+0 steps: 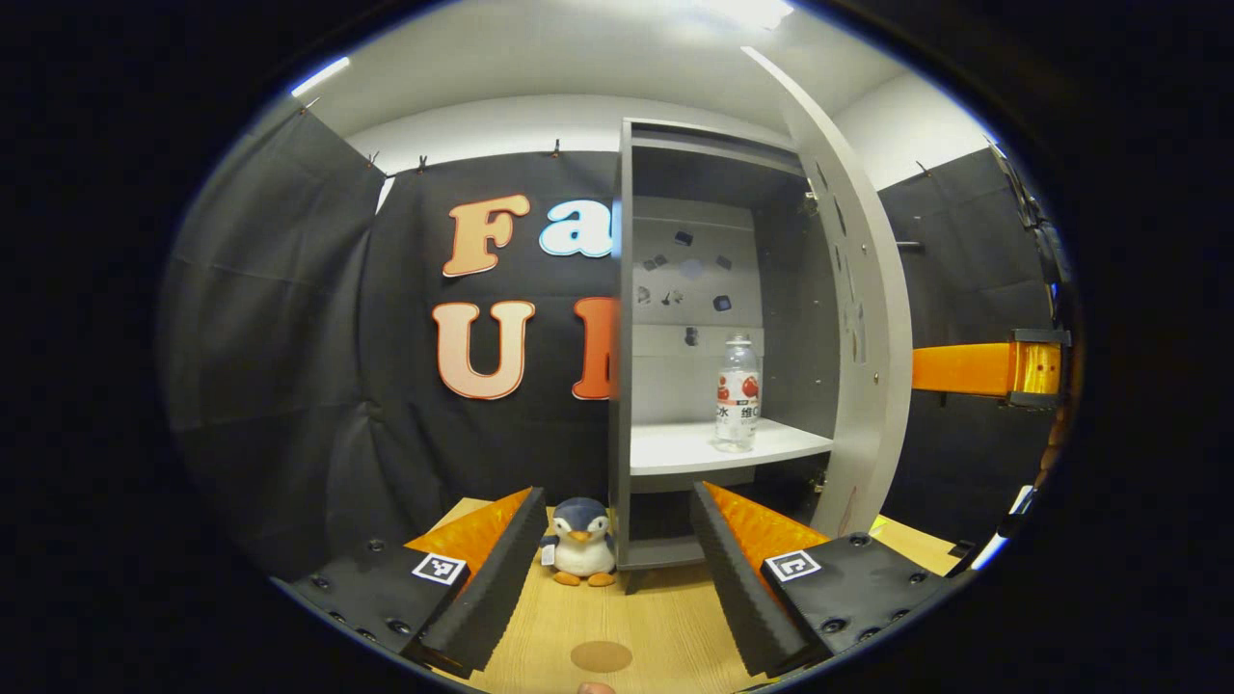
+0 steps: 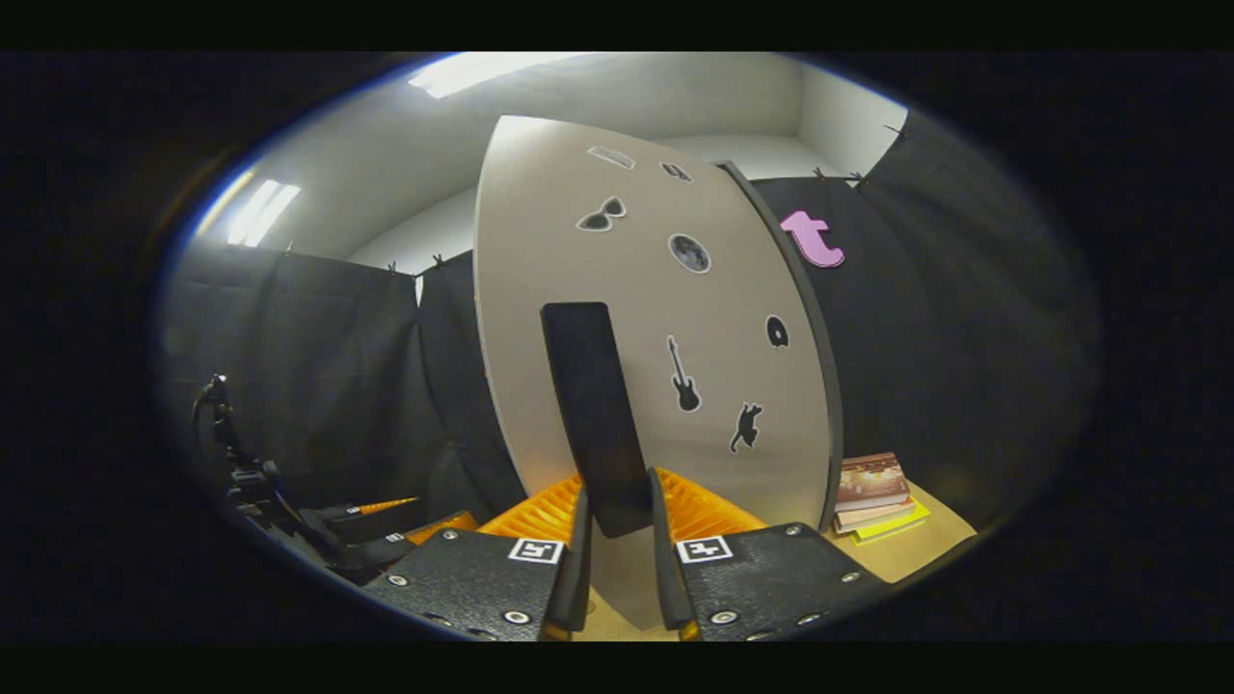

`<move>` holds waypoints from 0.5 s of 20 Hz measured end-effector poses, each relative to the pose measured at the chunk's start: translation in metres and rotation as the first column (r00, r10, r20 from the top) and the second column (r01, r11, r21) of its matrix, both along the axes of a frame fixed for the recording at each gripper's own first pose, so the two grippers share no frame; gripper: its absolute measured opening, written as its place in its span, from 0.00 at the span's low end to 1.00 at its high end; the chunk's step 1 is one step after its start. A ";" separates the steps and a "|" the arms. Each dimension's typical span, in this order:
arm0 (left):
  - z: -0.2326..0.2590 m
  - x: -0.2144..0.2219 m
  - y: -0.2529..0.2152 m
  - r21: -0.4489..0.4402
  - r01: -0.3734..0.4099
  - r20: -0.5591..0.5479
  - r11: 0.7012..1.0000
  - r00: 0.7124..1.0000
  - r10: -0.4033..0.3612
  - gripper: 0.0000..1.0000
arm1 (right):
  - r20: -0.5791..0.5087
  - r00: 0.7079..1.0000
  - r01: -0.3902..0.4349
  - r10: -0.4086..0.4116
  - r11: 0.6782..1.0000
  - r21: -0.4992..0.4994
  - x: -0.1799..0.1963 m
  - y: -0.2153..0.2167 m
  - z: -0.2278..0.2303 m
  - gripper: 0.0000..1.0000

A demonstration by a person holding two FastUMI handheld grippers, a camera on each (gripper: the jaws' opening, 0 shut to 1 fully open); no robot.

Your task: Open the cabinet door with the right hand, grasp the bottle in the cabinet with the left hand and place it on the coaster, then close the cabinet door with the right hand.

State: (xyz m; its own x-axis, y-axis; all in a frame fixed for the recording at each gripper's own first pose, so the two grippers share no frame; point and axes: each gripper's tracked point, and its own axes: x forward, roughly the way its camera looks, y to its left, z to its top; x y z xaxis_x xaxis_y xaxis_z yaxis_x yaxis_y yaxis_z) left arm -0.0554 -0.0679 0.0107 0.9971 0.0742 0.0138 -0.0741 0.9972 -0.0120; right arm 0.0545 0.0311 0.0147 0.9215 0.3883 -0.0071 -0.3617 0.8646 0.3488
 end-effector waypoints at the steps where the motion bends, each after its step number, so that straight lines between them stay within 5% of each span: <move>1: 0.002 -0.002 -0.004 0.002 0.006 0.004 1.000 1.000 -0.006 0.97 | 0.003 1.000 0.001 -0.001 1.000 -0.011 -0.002 -0.003 0.001 0.29; 10: 0.001 -0.005 -0.038 -0.005 0.085 0.002 0.996 0.996 -0.085 0.98 | -0.020 0.992 0.127 -0.128 0.992 -0.025 -0.017 -0.037 -0.004 0.40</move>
State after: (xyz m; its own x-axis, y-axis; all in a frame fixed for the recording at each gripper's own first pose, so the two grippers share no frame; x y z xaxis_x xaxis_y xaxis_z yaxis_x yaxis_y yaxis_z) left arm -0.0608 -0.1061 0.0117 0.9998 -0.0105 0.0150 0.0108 0.9998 -0.0174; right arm 0.0379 -0.0056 0.0105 0.9629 0.2674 -0.0353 -0.2408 0.9113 0.3340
